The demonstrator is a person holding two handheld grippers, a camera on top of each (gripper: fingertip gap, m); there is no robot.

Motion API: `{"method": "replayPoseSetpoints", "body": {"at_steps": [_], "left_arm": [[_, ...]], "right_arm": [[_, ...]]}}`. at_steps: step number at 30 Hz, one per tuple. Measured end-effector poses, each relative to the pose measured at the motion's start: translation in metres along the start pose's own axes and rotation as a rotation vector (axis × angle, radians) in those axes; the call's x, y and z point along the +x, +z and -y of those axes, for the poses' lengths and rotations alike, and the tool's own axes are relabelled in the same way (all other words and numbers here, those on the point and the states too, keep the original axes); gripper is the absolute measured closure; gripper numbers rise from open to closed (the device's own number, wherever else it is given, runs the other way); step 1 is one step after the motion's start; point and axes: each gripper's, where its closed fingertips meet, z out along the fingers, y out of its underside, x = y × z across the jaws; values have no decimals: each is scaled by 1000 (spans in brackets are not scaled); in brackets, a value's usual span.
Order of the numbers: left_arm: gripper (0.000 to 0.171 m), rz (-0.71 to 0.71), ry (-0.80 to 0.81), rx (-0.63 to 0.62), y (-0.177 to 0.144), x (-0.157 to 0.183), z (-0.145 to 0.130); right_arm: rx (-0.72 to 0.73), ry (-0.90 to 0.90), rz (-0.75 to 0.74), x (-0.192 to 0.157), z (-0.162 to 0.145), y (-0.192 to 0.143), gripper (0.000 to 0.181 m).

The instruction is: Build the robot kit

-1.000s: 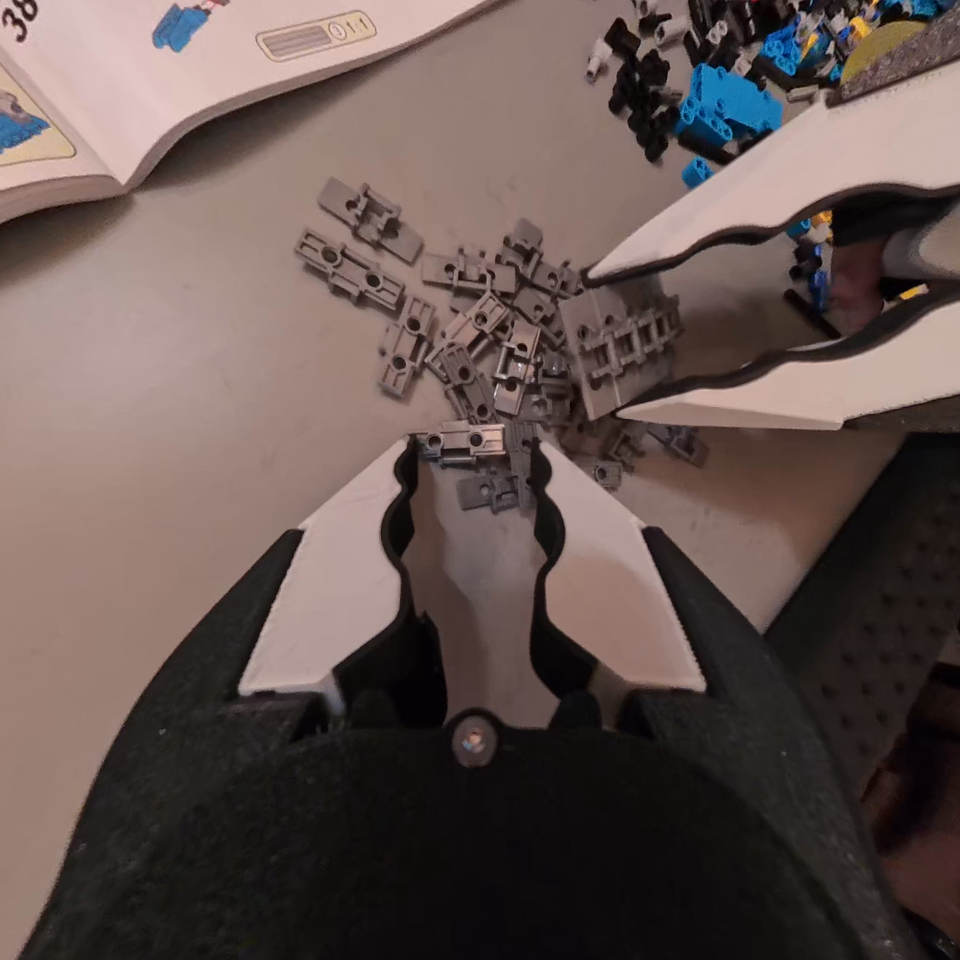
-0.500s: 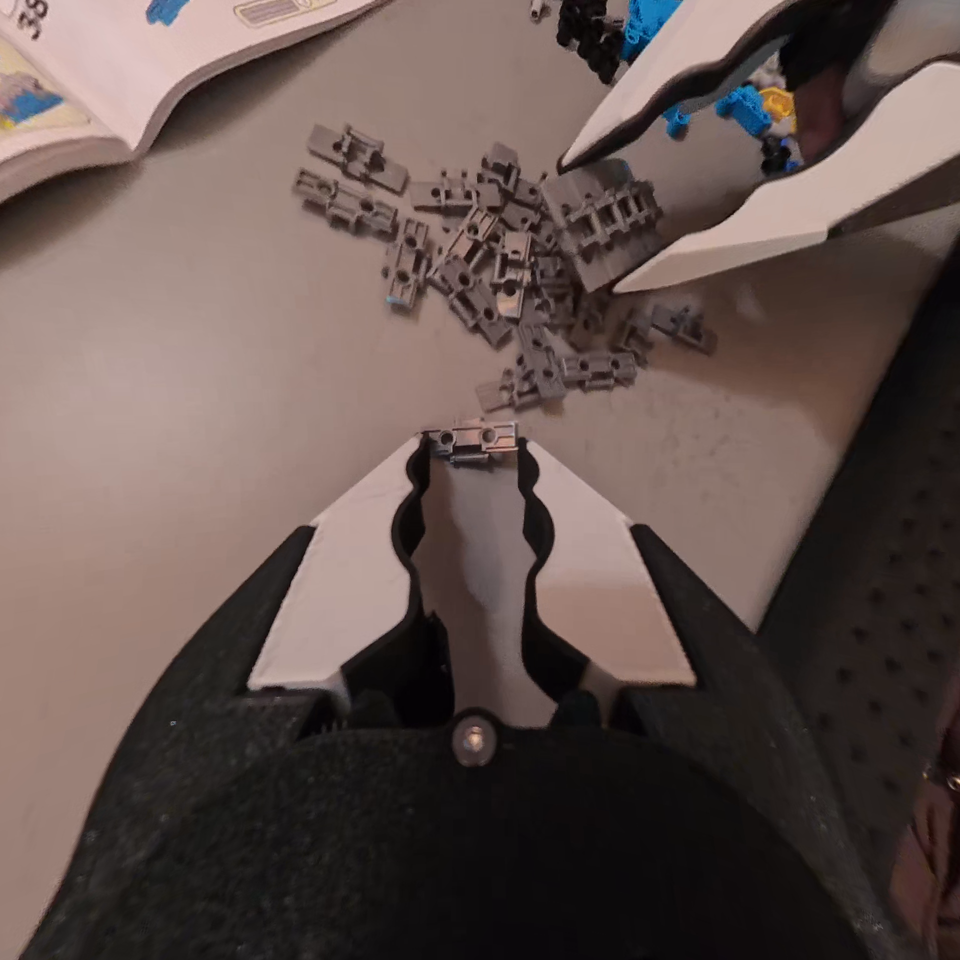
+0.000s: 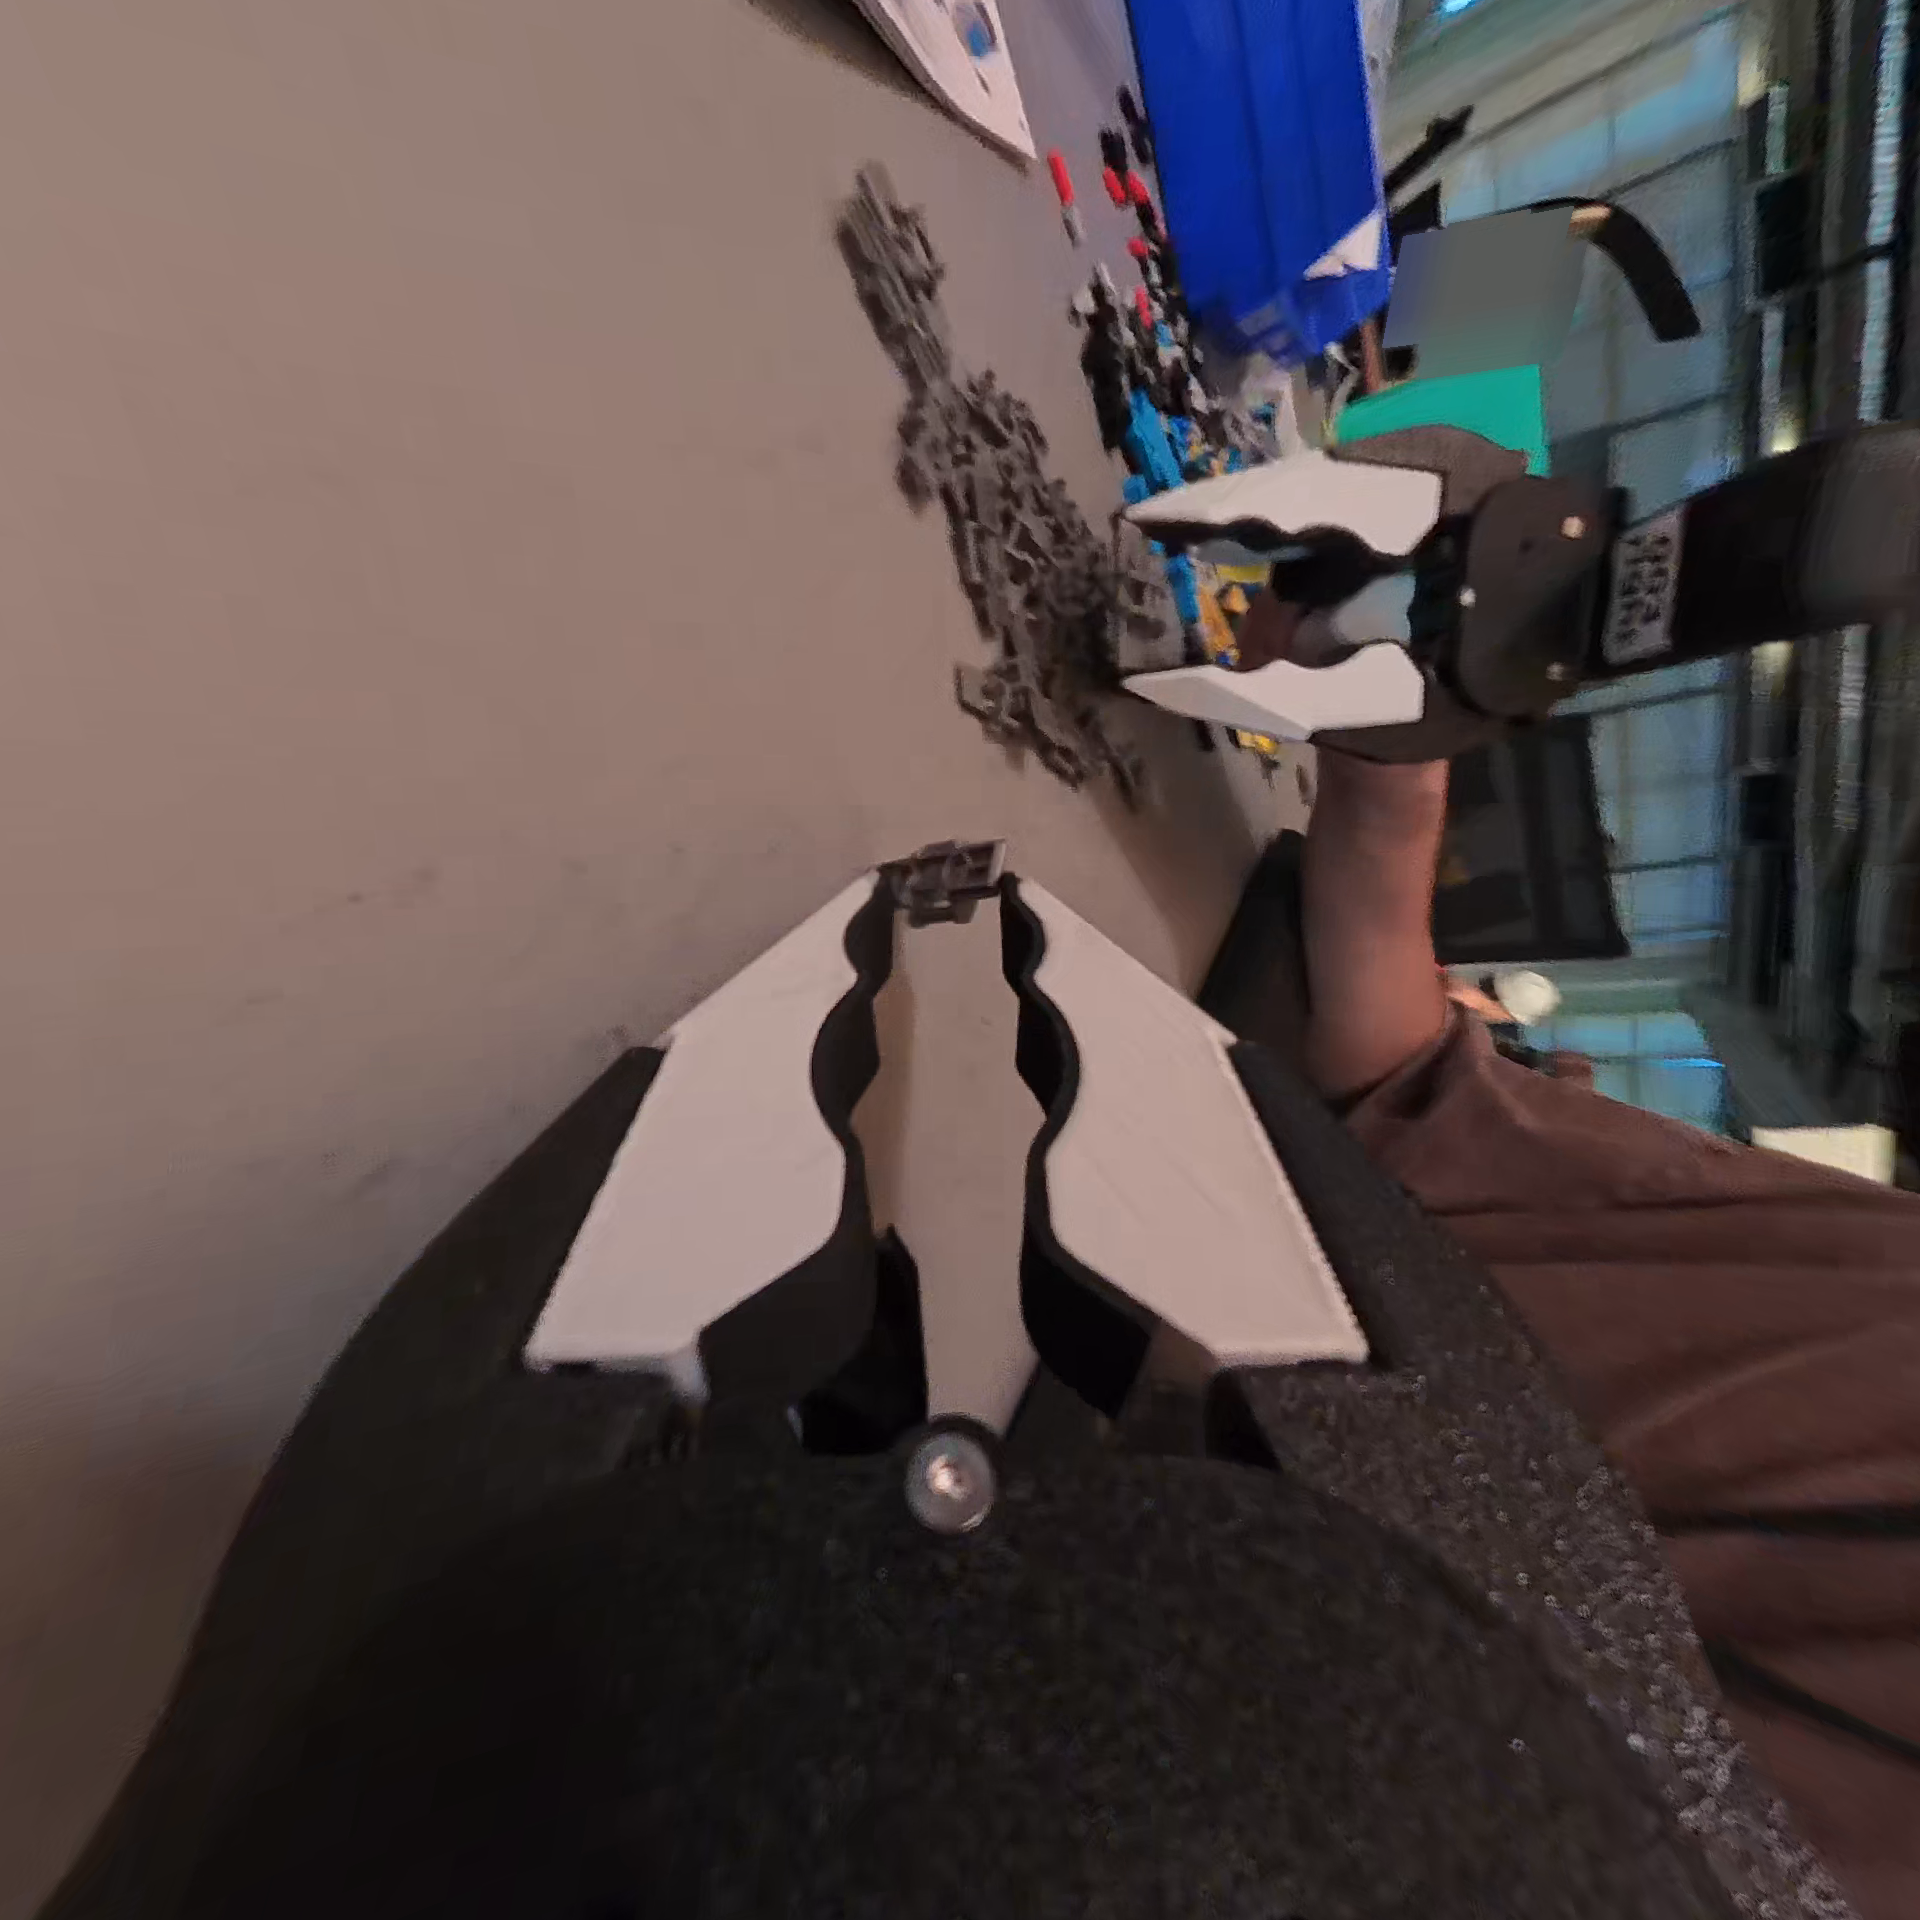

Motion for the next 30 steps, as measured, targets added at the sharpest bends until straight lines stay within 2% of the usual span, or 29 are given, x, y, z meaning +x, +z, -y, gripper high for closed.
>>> {"method": "replayPoseSetpoints", "body": {"at_steps": [2, 3, 4, 6, 7, 9, 12, 16, 19, 25, 27, 30], "left_arm": [[158, 193, 78, -8, -10, -25, 2], [168, 264, 136, -26, -14, -33, 1], [166, 287, 170, -33, -16, -34, 1], [147, 284, 224, -31, -17, -27, 1], [143, 290, 271, -27, -17, -24, 1], [143, 304, 409, -38, -15, -17, 1], [143, 334, 595, -123, -10, -9, -9], [143, 367, 773, -208, -1, -10, -21], [142, 389, 833, -248, 6, -14, -29], [145, 461, 878, -239, 4, -16, -27], [152, 529, 985, -217, 0, -15, -23], [156, 788, 1216, -189, -20, -18, -1]], "right_arm": [[-8, -5, 4, -1, -1, 1, 141], [-12, -9, 4, -2, -2, 2, 141], [-14, -12, 5, -2, -2, 2, 141], [-14, -14, 5, -3, -2, 2, 141], [-15, -14, 5, -3, -2, 2, 141], [-15, -15, 4, -2, -2, 1, 141], [-15, -14, 8, -3, -2, 2, 141], [-21, -22, 11, -4, -3, 3, 141], [-25, -24, 14, -5, -4, 4, 141], [-30, -29, 12, -6, -5, 4, 141], [-32, -31, 11, -6, -5, 4, 141], [-37, -33, 7, -5, -6, 4, 141]]}}
